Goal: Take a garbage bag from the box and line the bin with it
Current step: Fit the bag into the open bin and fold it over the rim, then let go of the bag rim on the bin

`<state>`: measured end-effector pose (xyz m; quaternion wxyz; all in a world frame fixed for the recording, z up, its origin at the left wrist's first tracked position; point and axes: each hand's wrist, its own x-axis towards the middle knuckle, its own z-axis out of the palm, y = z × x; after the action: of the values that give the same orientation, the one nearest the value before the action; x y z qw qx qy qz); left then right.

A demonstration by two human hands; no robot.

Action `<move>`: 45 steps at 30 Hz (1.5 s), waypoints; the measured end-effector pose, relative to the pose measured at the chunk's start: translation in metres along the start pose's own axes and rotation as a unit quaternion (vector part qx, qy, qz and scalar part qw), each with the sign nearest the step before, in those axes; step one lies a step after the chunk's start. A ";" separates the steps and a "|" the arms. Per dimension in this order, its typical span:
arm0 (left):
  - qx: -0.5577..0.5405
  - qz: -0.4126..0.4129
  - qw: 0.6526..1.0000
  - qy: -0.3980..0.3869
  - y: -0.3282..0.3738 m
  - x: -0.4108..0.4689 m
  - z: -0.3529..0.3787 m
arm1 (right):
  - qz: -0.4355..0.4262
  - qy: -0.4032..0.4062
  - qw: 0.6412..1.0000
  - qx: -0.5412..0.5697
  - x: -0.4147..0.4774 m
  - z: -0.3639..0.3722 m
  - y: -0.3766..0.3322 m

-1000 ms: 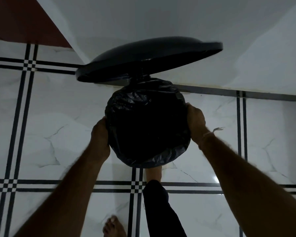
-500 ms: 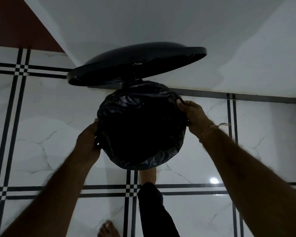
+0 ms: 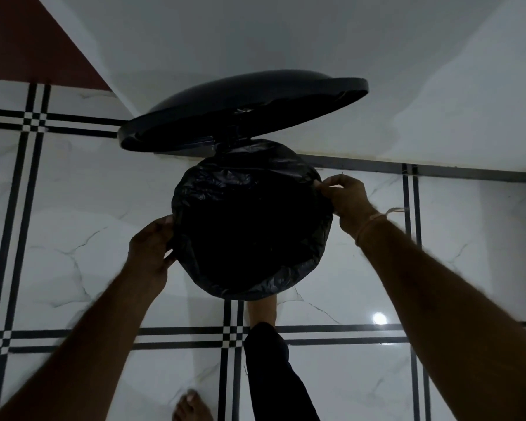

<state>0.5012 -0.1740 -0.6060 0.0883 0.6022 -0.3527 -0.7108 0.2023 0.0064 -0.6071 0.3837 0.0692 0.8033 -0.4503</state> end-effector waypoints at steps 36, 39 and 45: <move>0.096 0.042 0.994 0.006 -0.006 0.002 0.017 | -0.157 -0.106 0.977 -0.099 -0.007 0.001 0.007; 0.098 0.022 0.995 0.003 -0.005 0.002 0.016 | -0.124 -0.131 0.978 -0.106 -0.008 0.000 0.008; 0.137 0.002 0.988 0.075 0.012 -0.012 0.020 | -0.090 -0.066 0.987 -0.112 -0.018 -0.006 -0.009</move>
<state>0.4821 -0.1684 -0.5884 0.0325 0.6592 -0.4405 -0.6086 0.2075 0.0102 -0.5866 0.3988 -0.0769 0.8246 -0.3938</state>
